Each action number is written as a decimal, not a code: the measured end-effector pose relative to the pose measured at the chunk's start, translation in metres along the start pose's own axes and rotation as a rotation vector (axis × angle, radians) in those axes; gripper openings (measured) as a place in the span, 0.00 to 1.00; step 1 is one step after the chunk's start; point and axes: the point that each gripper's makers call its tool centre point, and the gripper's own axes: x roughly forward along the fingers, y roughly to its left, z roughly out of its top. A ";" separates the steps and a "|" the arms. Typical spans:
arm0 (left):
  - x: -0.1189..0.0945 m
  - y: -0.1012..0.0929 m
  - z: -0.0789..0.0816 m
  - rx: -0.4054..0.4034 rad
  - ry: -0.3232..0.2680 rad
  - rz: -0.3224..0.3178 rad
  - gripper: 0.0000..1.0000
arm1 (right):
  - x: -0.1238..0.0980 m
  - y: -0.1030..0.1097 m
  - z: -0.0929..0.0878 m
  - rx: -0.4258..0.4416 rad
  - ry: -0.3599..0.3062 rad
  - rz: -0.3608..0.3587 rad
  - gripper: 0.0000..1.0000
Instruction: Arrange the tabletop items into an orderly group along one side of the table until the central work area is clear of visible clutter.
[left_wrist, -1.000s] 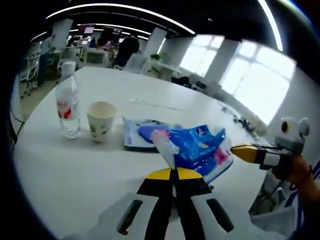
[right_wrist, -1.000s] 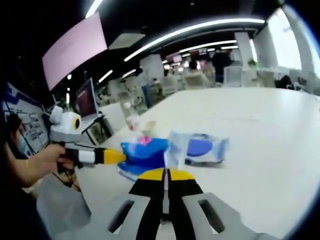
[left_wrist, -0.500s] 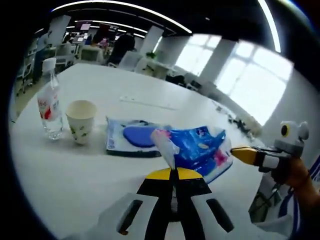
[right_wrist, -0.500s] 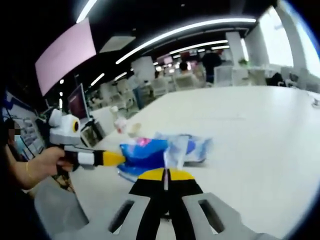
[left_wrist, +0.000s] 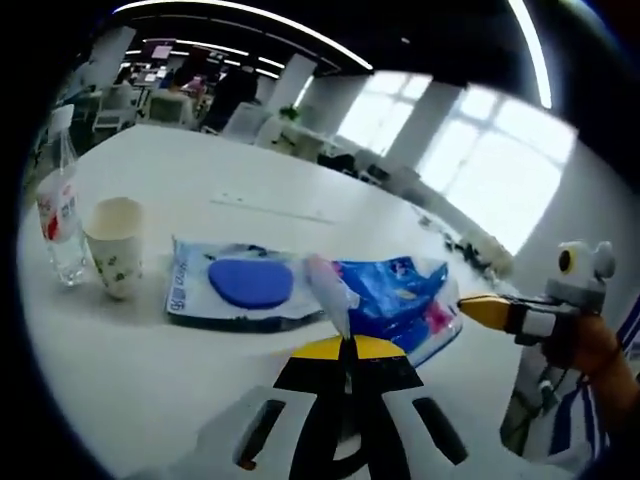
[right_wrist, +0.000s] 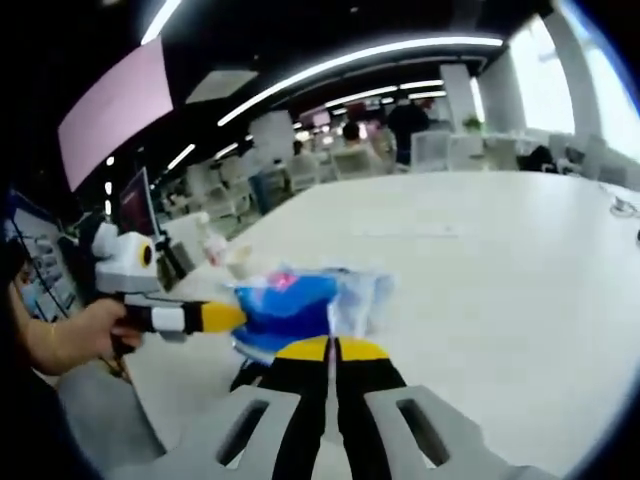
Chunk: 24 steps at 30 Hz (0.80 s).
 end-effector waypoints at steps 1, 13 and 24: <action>0.002 -0.002 0.002 0.007 -0.012 -0.008 0.01 | 0.000 -0.004 0.001 0.007 -0.003 -0.005 0.00; 0.036 -0.013 0.001 -0.014 -0.037 -0.042 0.01 | -0.003 -0.032 0.004 0.030 -0.023 -0.071 0.00; 0.066 -0.022 0.005 -0.057 -0.070 -0.076 0.01 | -0.002 -0.061 0.010 0.041 -0.044 -0.124 0.00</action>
